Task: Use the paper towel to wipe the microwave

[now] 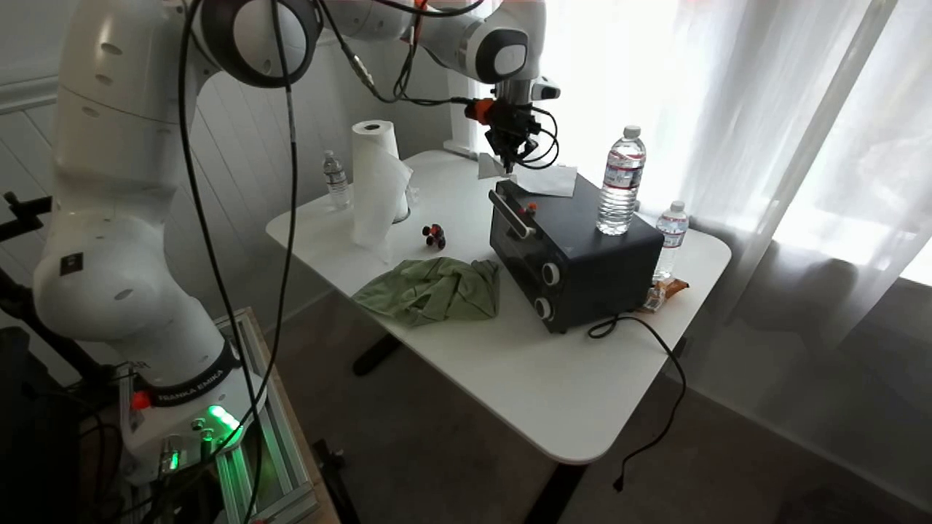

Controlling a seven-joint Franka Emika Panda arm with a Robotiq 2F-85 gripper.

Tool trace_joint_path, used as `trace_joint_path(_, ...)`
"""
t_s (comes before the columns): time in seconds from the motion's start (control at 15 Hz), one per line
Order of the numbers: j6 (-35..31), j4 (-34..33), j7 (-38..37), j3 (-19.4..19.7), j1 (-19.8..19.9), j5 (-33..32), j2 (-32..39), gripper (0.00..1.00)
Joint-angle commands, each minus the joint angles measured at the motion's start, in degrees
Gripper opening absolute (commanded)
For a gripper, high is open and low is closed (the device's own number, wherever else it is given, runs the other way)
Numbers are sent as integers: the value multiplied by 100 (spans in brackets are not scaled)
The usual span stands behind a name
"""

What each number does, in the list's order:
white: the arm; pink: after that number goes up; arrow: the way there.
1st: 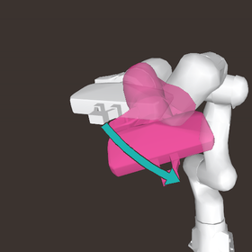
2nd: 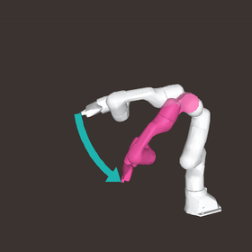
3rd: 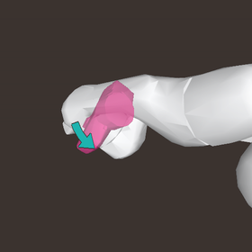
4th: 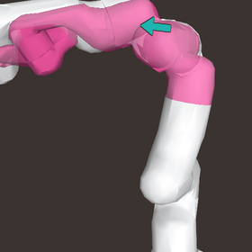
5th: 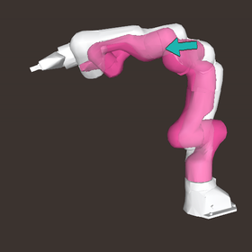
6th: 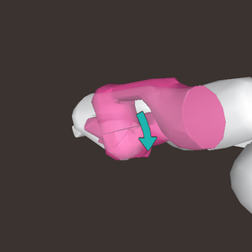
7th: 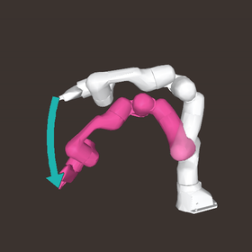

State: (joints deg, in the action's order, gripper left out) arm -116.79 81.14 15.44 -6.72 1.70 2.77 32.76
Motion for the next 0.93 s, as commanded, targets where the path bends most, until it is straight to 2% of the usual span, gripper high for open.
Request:
trace_joint_path(0.0,-189,186,84,97,26,34,-356,3)
trace_joint_path(0.4,-1038,202,-171,521,-12,-437,-345,3)
trace_joint_path(0.87,-1134,269,-437,764,-16,-683,-99,3)
